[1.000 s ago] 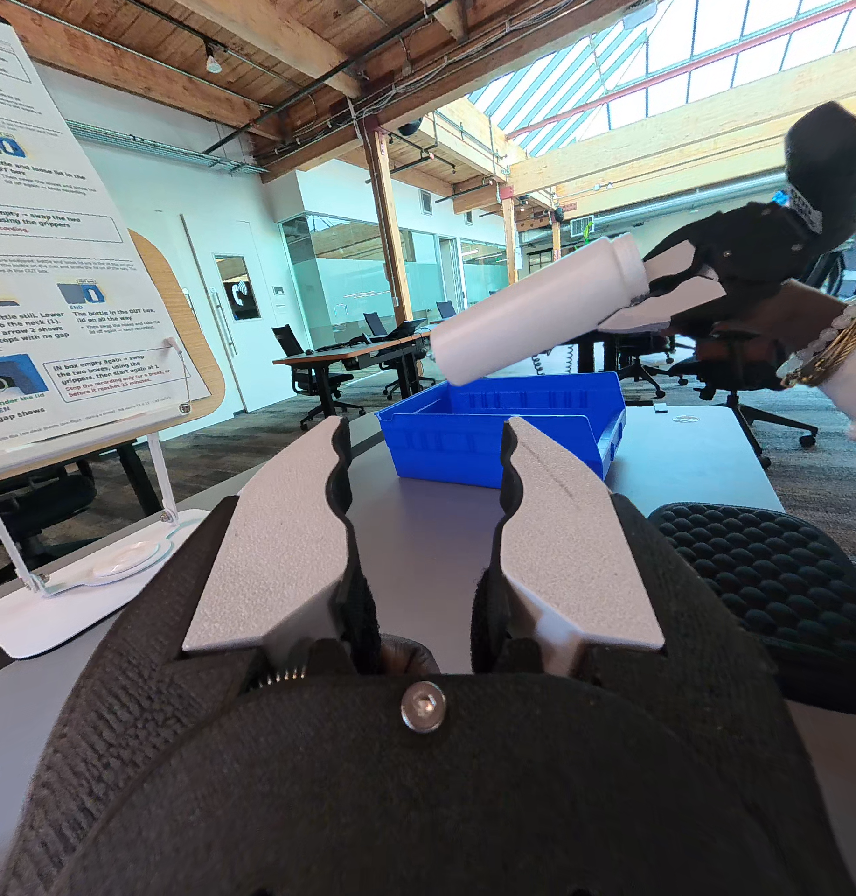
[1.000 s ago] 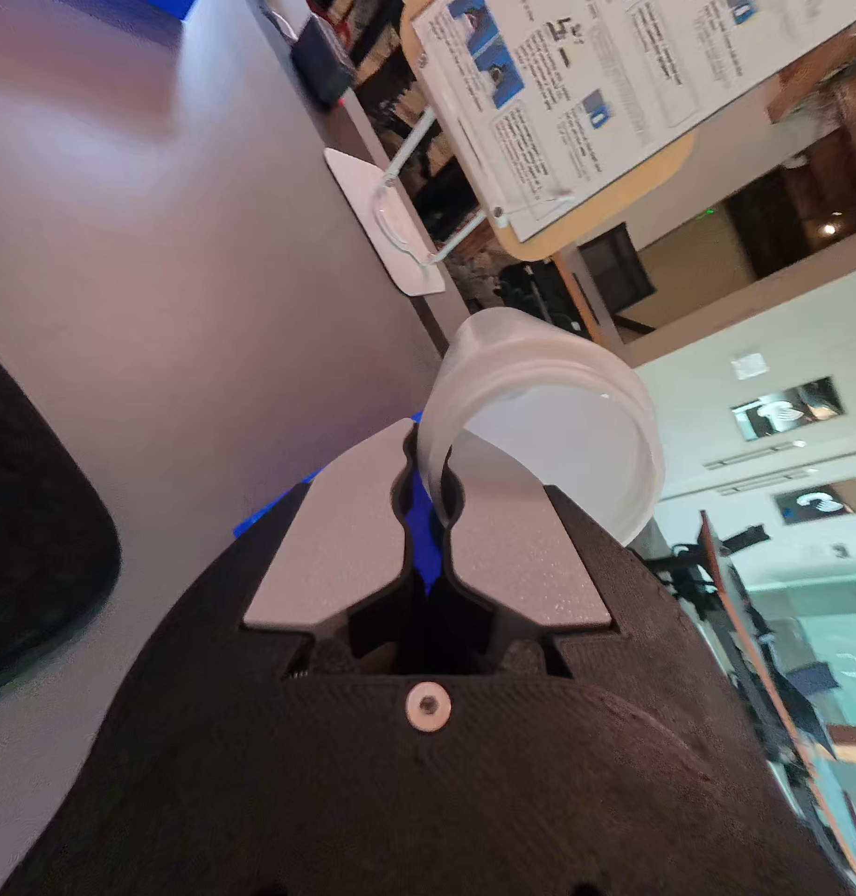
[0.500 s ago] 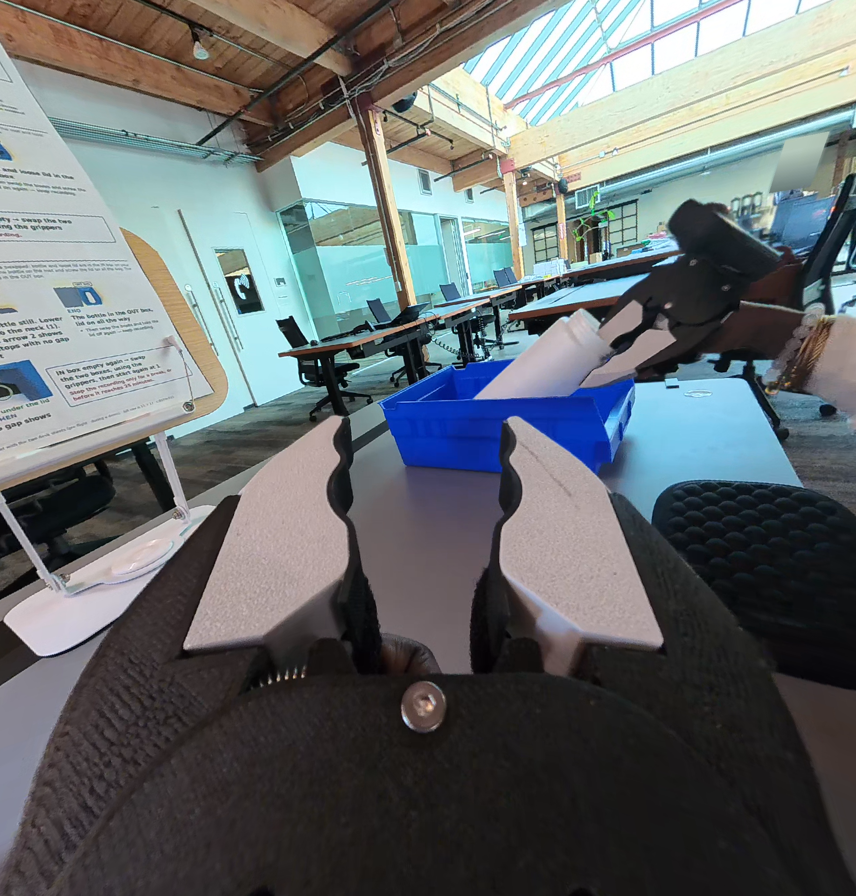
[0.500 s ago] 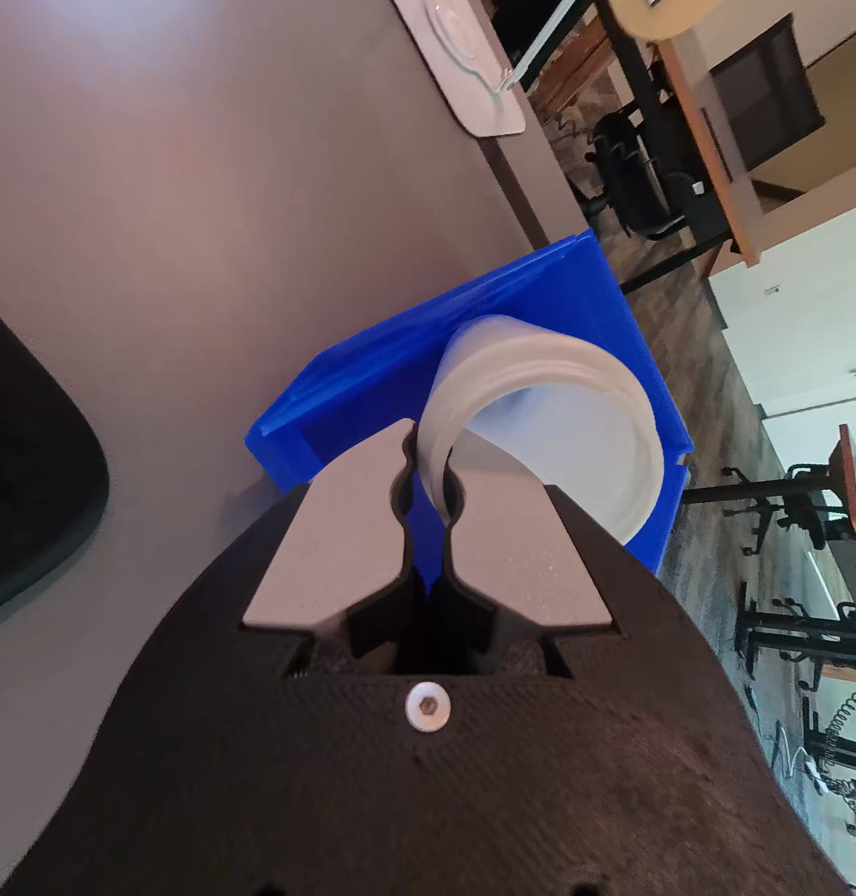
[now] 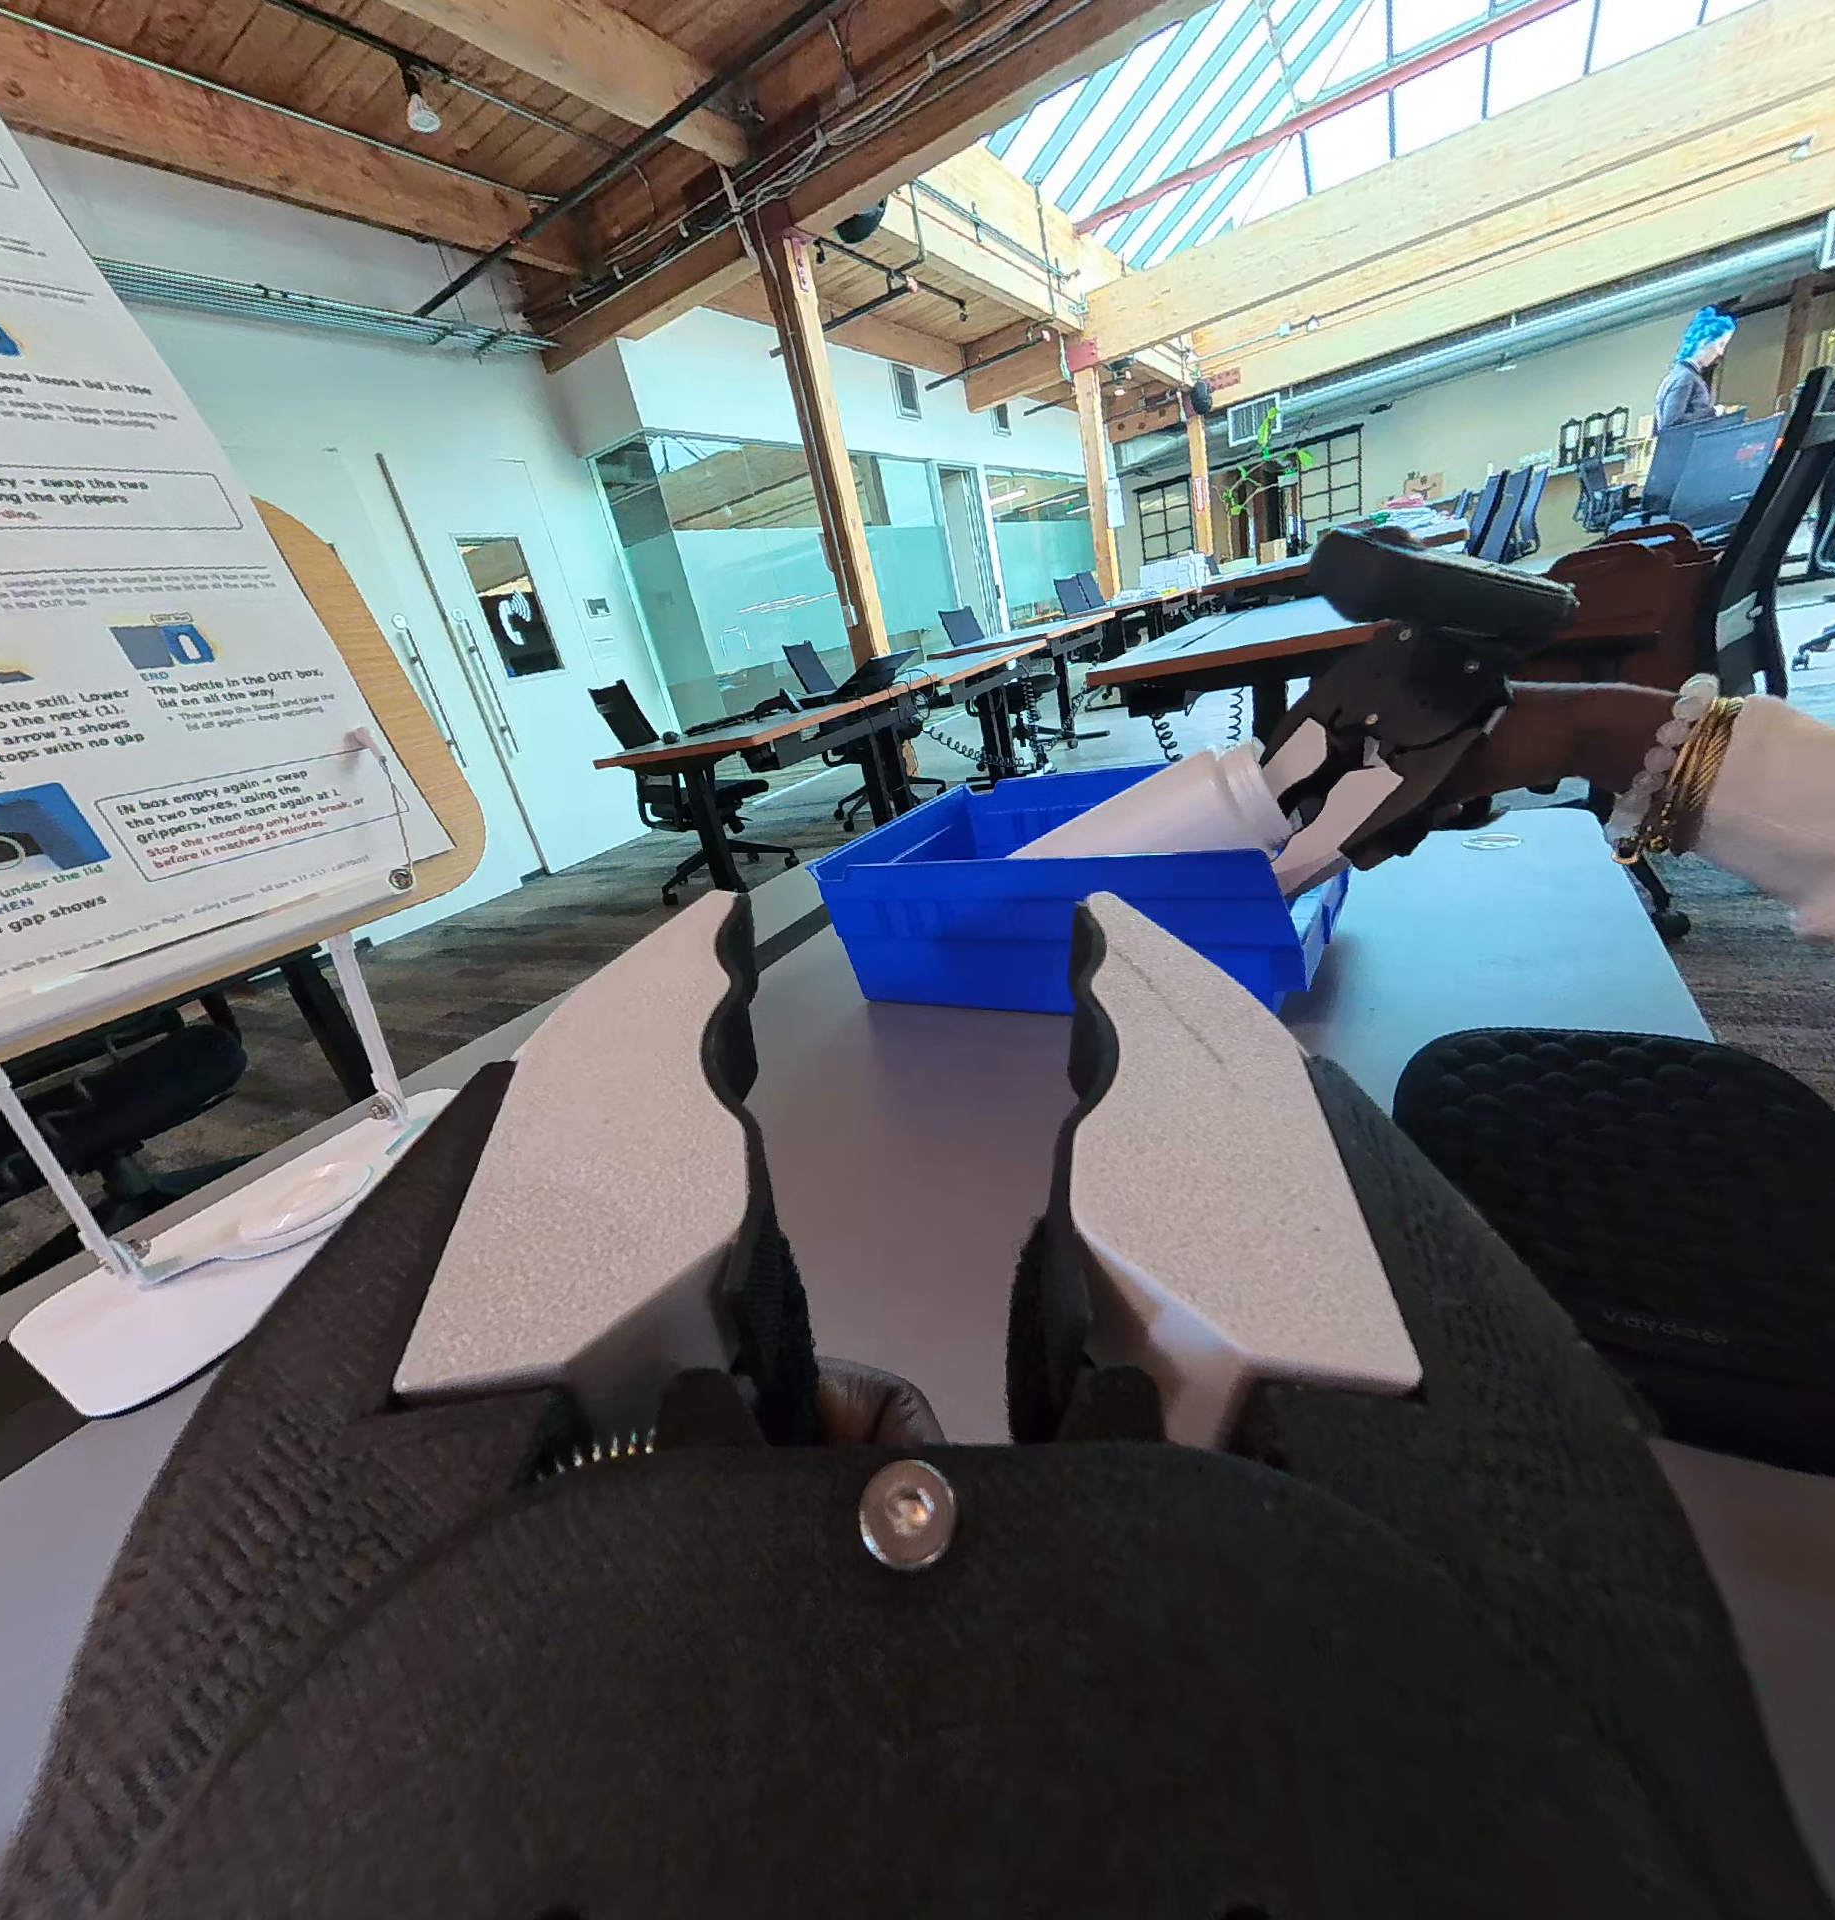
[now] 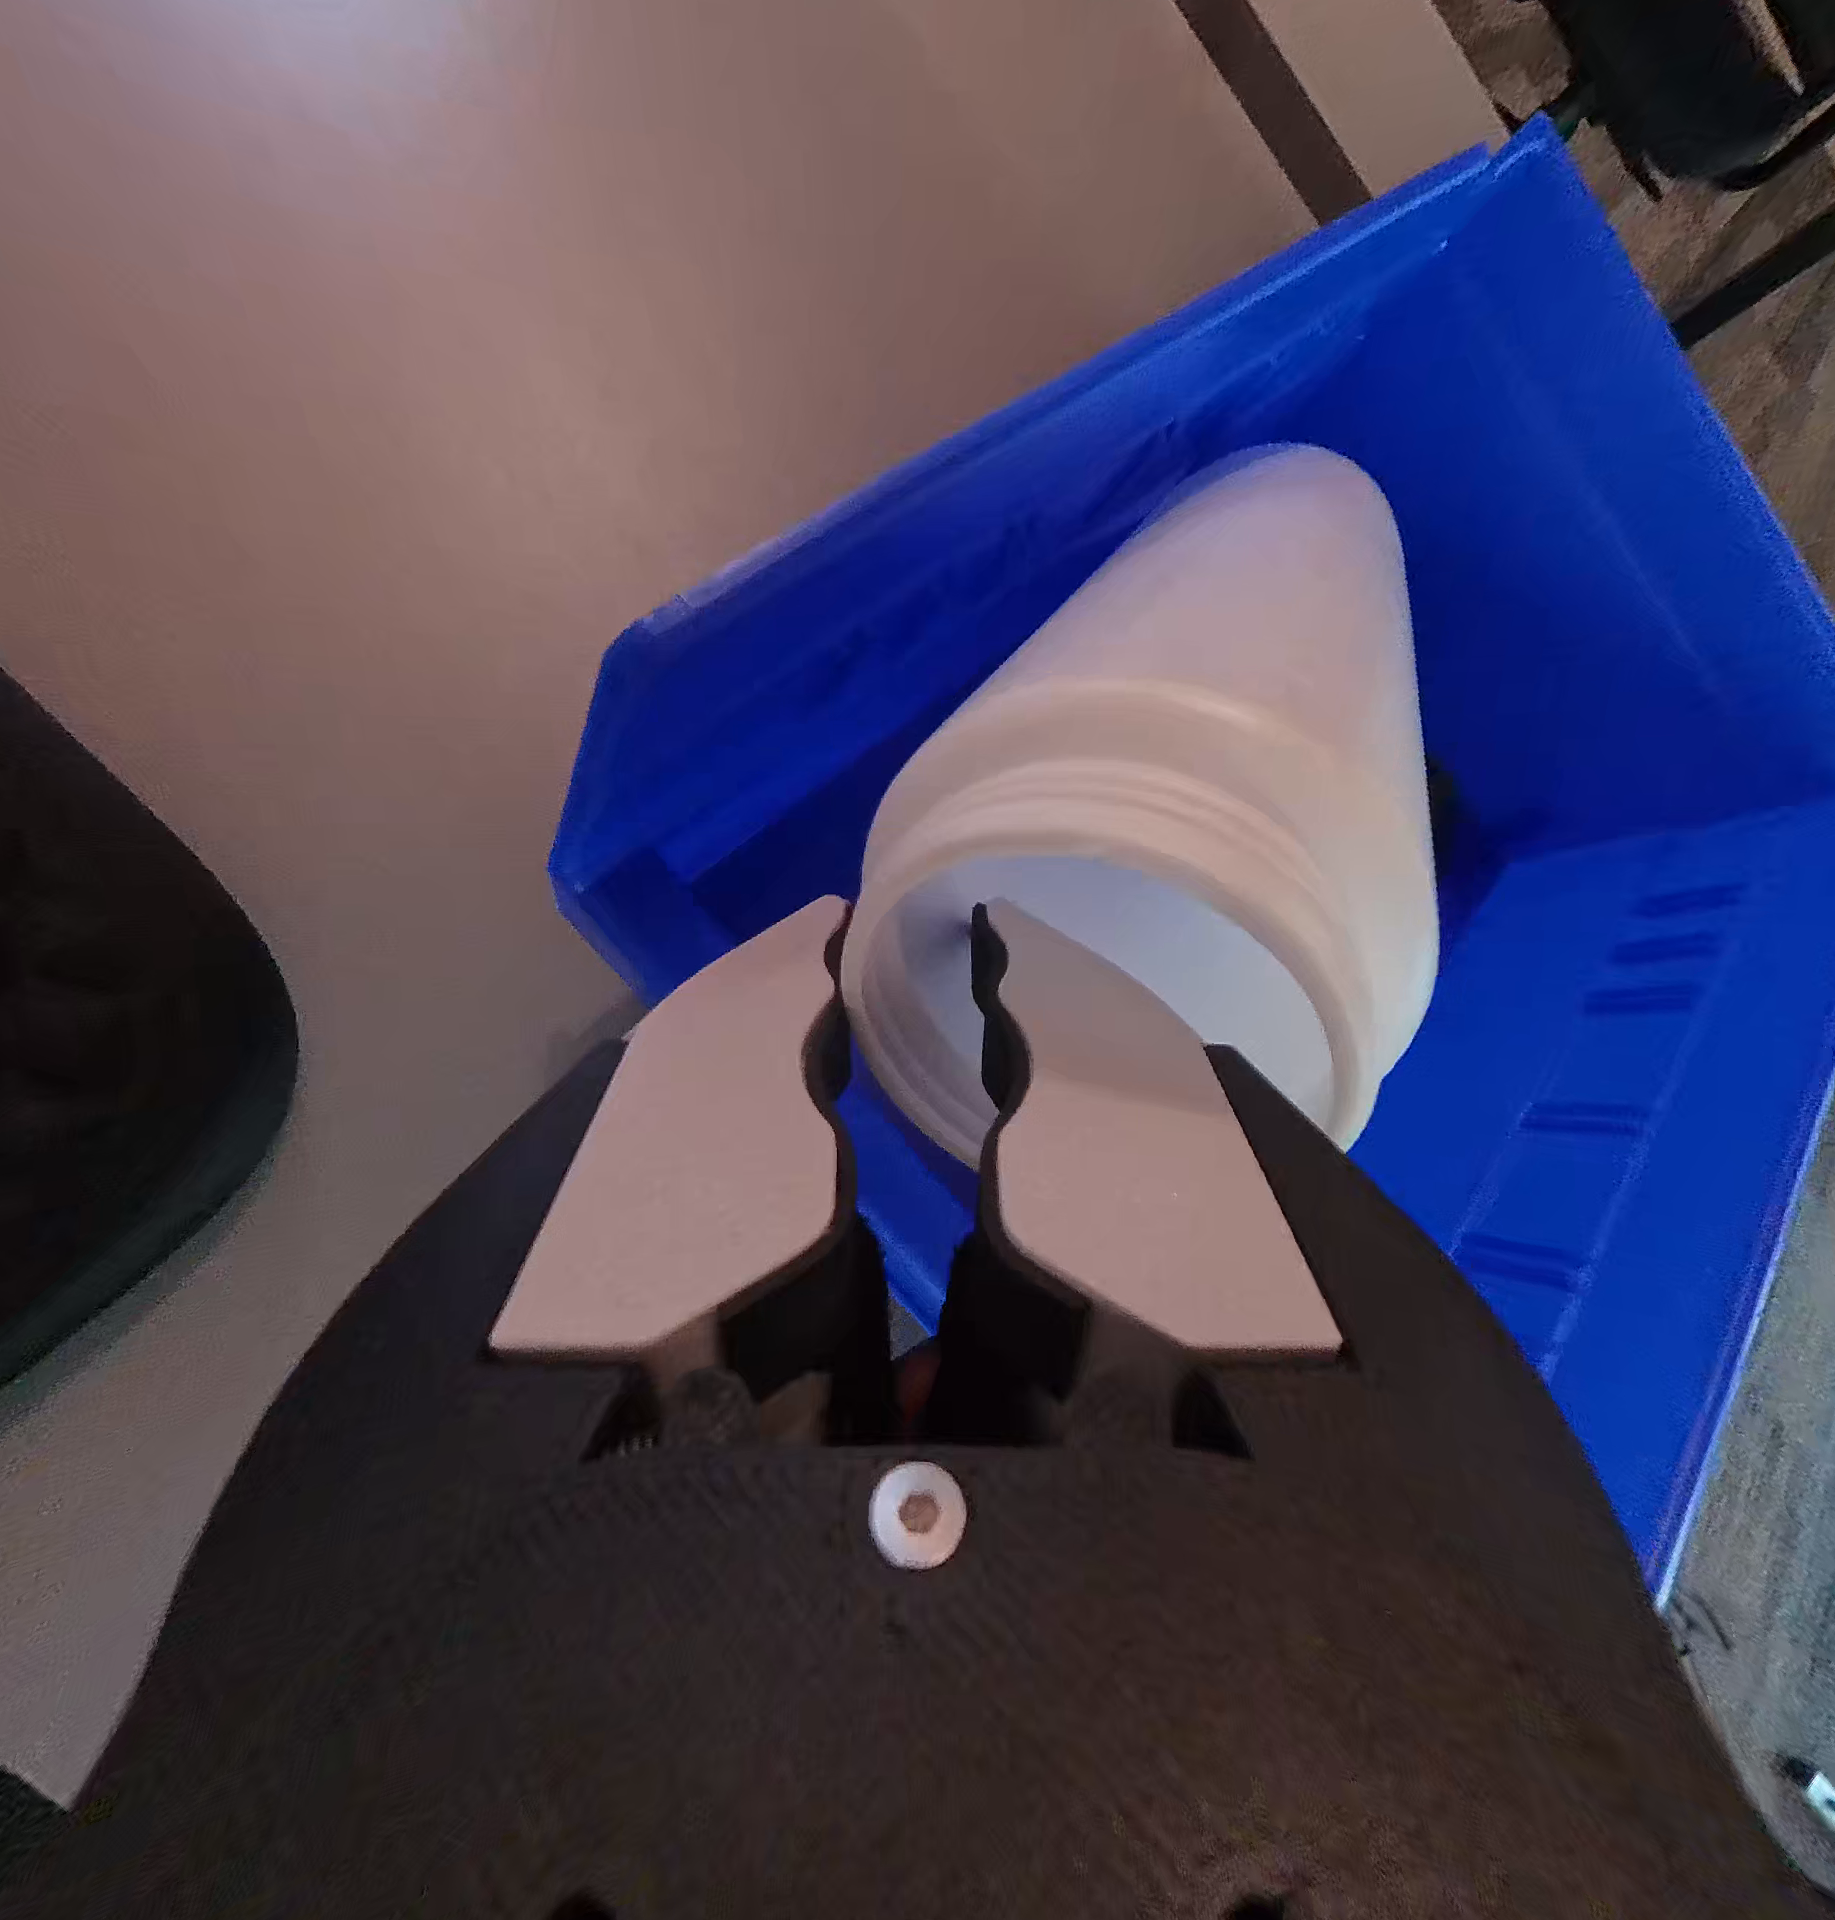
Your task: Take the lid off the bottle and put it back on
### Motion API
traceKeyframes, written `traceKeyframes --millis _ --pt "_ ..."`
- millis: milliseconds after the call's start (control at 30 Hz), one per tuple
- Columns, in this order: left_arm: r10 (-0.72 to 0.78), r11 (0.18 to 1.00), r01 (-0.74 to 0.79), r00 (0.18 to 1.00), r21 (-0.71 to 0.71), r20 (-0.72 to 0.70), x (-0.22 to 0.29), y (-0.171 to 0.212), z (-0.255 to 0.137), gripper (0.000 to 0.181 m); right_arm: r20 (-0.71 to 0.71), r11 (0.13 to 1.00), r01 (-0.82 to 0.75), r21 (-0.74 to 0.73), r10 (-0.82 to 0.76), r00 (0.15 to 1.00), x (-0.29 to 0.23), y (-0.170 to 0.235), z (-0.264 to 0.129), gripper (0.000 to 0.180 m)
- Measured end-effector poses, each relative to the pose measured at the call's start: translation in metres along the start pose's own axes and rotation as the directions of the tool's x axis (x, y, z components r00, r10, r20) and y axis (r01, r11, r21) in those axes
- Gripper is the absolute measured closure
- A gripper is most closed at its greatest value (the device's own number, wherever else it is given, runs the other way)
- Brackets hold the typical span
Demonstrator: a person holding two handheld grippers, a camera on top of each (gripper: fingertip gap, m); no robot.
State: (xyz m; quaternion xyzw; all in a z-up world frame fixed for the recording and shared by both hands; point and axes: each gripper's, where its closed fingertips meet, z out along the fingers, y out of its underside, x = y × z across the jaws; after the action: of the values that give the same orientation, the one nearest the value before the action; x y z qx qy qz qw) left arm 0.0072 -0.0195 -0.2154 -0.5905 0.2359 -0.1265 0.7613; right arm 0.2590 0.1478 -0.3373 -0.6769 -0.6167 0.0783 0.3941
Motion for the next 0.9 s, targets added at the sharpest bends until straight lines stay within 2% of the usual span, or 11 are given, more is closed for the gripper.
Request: traceKeyframes --millis 33,433,567,900 --pt "0.003 1.000 -0.003 1.000 -0.001 0.000 0.000 0.000 0.000 0.123 0.002 1.000 -0.019 -0.012 0.019 1.000 0.001 0.001 0.000 0.158" --pt "0.003 1.000 -0.003 1.000 -0.004 0.003 0.000 0.001 0.000 0.123 0.043 0.968 -0.194 -0.161 0.203 0.978 -0.008 0.012 -0.011 0.129" --pt "0.004 1.000 -0.004 1.000 -0.003 0.002 0.000 0.000 0.000 0.123 0.118 0.952 -0.160 -0.261 0.196 0.974 -0.024 0.015 -0.013 0.117" --pt "0.002 1.000 -0.002 1.000 -0.013 -0.004 0.001 0.002 0.001 0.123 0.176 0.941 -0.141 -0.309 0.202 0.963 -0.032 0.008 -0.029 0.118"
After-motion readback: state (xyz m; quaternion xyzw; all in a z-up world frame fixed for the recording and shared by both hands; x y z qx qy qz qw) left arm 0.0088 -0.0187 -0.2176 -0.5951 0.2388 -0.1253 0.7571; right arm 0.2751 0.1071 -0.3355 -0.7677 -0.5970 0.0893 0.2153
